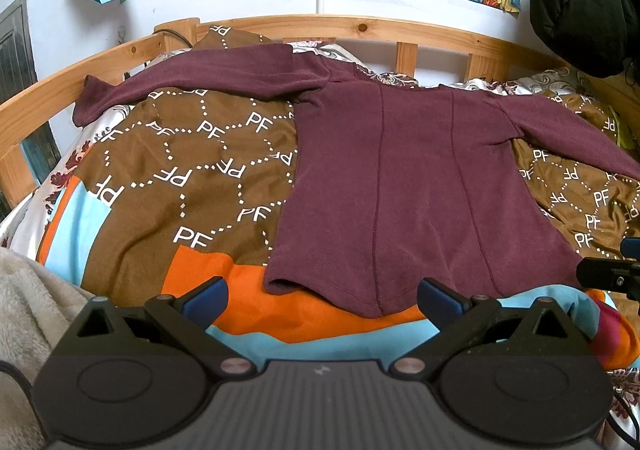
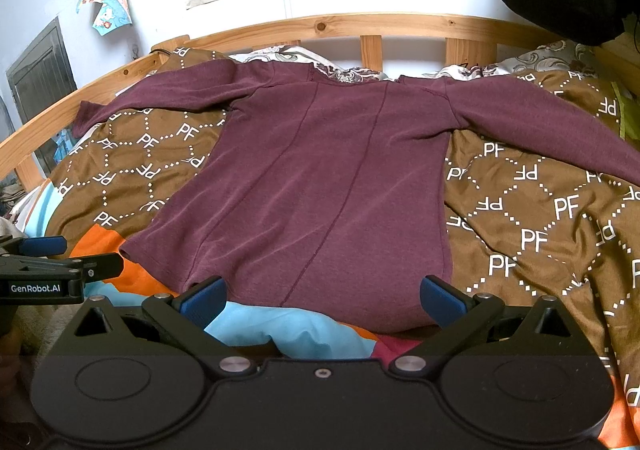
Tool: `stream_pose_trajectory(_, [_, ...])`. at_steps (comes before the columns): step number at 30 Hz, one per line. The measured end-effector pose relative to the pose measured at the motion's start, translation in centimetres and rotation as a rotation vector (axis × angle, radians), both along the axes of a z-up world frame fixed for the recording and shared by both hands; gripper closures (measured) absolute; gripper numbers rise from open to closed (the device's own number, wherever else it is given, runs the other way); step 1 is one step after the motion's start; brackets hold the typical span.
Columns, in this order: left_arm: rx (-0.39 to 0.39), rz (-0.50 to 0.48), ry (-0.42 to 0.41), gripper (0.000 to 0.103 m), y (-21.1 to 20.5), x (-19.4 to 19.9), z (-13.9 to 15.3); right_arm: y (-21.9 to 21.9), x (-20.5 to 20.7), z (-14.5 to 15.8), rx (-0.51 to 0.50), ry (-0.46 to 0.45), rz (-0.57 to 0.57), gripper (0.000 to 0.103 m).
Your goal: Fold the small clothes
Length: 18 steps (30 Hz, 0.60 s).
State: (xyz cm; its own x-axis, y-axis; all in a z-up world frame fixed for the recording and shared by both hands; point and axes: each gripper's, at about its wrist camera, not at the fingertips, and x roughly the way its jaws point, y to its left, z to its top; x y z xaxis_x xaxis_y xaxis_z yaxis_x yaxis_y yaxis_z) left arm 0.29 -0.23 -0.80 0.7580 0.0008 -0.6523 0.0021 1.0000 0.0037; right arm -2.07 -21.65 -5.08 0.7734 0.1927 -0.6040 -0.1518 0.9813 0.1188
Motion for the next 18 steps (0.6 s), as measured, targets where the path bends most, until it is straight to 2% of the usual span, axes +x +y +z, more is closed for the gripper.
stream_pose_trajectory(18, [-0.003, -0.003, 0.012, 0.001, -0.18, -0.27, -0.60, -0.08, 0.03, -0.17, 0.002, 0.005, -0.002, 0.001])
